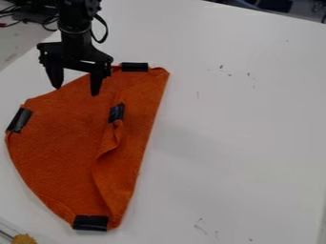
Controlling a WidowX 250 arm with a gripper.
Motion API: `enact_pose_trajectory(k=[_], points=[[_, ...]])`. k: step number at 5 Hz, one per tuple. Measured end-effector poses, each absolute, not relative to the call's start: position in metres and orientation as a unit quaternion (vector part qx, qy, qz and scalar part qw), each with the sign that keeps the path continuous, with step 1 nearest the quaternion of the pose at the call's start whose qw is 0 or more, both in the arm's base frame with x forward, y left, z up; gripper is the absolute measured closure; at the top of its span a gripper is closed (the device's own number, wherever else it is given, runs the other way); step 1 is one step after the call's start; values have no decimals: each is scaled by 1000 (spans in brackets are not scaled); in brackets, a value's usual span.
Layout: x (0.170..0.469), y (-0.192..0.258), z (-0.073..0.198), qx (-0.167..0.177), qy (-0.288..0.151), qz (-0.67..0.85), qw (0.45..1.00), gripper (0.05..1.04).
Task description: Unfold the cloth from bottom left to right
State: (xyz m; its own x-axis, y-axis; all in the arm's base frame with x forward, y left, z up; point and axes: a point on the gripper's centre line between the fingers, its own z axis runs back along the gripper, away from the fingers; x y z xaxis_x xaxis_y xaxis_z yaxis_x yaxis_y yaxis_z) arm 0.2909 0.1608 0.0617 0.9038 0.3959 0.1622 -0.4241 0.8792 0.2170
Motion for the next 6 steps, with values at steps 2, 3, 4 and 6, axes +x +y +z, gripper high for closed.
enact_pose_trajectory(k=[2, 3, 4, 6], points=[[294, 146, 48, 122, -53, 213, 968, 83], [303, 137, 54, 118, -58, 209, 969, 83], [309, 126, 48, 94, -55, 210, 972, 83], [311, 111, 10, 43, -36, 210, 976, 83]])
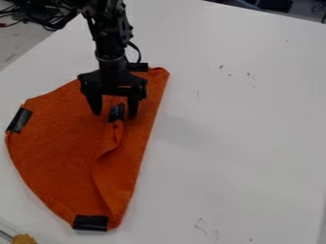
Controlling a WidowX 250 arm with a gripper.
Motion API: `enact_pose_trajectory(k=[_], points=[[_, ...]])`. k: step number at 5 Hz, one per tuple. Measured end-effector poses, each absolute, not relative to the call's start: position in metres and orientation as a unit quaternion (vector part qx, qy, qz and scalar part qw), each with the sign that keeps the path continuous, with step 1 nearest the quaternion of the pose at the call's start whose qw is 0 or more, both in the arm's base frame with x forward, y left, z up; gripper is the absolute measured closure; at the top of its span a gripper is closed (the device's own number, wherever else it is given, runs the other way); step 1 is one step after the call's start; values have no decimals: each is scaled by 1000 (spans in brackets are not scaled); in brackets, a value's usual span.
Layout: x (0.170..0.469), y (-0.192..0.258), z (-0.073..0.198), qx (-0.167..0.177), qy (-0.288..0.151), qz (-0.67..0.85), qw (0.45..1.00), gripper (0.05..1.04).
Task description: Unfold the cloth from bottom left to right
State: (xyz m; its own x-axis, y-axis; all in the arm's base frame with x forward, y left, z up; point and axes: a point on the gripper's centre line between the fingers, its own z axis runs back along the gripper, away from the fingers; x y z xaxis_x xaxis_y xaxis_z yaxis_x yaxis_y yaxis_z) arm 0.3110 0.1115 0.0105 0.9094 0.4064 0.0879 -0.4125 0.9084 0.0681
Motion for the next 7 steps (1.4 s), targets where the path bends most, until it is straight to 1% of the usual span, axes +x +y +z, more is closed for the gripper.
enact_pose_trajectory(k=[2, 3, 4, 5, 6, 7], points=[[314, 112, 11, 45, -39, 203, 977, 83], [317, 110, 15, 58, -38, 195, 978, 83], [317, 109, 17, 76, -28, 188, 979, 83], [320, 110, 17, 82, -39, 188, 978, 83], [317, 107, 11, 75, -44, 183, 979, 119], [315, 106, 9, 75, -50, 183, 979, 390]])
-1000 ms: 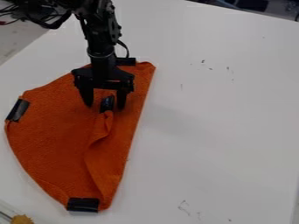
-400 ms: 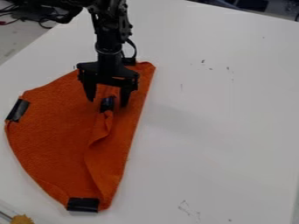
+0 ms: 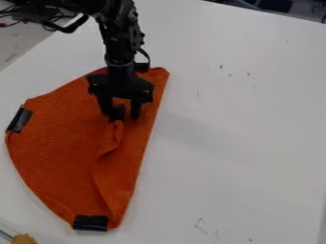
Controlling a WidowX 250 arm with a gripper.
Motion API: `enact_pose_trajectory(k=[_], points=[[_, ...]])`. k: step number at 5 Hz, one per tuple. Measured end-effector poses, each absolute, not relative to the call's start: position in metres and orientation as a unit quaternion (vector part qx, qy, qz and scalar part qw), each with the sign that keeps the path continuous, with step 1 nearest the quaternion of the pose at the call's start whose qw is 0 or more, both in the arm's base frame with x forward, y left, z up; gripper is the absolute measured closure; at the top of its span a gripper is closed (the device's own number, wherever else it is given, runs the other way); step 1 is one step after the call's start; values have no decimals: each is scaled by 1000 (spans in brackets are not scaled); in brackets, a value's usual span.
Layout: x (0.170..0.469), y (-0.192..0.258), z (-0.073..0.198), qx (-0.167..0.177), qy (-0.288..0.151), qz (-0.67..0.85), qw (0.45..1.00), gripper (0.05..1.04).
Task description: Unfold the cloth from bottom left to right
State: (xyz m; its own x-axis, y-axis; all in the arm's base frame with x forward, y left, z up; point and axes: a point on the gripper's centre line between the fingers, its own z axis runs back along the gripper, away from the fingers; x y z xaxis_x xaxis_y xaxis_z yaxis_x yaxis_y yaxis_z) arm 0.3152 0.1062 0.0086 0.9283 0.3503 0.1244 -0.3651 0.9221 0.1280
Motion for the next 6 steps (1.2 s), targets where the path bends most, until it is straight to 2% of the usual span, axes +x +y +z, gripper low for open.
enact_pose_trajectory(k=[1, 2, 5, 6], points=[[314, 107, 9, 77, -50, 183, 979, 682], [312, 108, 9, 83, -49, 188, 977, 865], [312, 111, 13, 99, -43, 196, 975, 960], [312, 110, 12, 96, -42, 189, 976, 772]])
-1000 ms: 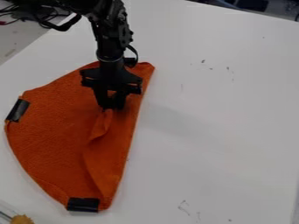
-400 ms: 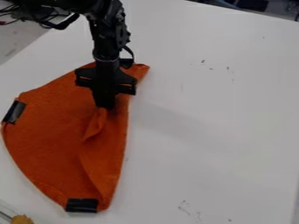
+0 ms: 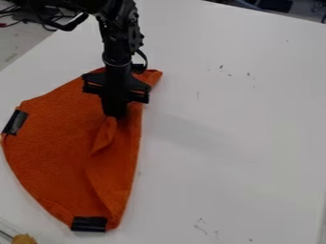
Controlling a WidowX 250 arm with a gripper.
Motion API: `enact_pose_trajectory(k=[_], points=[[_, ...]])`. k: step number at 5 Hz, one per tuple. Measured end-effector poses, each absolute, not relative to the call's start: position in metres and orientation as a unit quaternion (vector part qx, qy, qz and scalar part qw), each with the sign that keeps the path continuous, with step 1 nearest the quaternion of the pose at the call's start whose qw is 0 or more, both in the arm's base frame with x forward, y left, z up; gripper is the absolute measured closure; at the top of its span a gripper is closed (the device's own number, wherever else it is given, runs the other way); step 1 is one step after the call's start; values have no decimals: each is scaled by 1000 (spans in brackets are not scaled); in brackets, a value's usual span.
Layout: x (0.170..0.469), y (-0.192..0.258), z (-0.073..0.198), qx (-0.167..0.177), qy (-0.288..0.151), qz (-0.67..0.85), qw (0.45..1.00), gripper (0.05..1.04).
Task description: Unfold the cloth from bottom left to right
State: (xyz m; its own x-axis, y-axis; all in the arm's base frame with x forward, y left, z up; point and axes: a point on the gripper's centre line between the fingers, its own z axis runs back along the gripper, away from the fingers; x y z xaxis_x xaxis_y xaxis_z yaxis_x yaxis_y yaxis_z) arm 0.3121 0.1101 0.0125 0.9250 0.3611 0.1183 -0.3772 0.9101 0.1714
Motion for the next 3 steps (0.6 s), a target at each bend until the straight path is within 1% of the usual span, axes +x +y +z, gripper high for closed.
enact_pose_trajectory(k=[2, 3], points=[[313, 112, 23, 101, -55, 194, 974, 187], [310, 114, 29, 108, -59, 195, 973, 70]])
